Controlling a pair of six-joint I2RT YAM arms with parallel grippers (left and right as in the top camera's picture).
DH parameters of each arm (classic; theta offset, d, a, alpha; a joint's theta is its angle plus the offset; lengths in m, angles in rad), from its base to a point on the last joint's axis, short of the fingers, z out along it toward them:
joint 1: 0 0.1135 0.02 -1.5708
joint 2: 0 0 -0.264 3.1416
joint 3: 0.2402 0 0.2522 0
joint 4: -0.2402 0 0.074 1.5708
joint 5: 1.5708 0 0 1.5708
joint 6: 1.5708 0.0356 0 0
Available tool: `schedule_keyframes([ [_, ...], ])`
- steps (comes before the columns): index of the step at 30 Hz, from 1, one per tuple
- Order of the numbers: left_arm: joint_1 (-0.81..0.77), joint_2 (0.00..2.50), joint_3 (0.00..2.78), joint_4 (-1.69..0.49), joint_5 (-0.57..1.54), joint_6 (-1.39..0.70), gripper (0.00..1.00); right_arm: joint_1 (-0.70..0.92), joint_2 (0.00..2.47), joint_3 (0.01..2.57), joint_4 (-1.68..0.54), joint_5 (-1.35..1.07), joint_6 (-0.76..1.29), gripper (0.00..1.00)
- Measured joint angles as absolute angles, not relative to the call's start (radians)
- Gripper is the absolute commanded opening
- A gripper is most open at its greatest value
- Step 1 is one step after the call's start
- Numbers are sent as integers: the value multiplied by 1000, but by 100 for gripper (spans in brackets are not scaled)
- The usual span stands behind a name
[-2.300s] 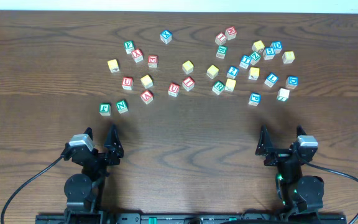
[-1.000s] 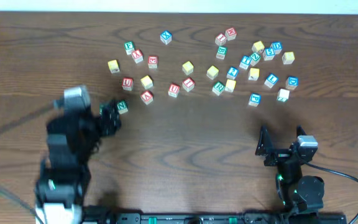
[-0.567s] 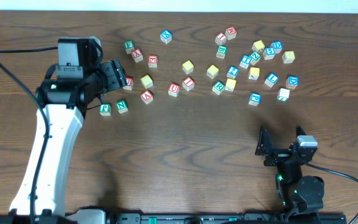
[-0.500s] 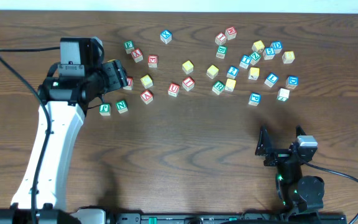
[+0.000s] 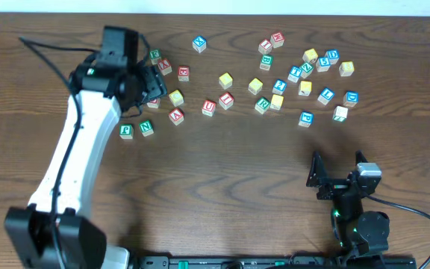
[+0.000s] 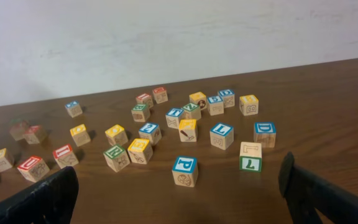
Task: Spell out CORL
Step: 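Move the left gripper over the yellow C block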
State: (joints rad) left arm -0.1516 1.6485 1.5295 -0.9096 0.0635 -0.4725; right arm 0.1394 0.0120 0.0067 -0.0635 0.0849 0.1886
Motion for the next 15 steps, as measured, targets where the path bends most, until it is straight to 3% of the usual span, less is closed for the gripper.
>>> schedule_keyframes([
  [9, -191, 1867, 1676, -937, 23, -610, 74, 139, 12, 7, -64, 85, 189, 99],
  [10, -191, 1879, 1676, -933, 22, -616, 98, 139, 12, 7, -64, 85, 189, 99],
  [15, -198, 1944, 1677, -878, 19, -649, 98, 139, 12, 7, -64, 85, 189, 99],
])
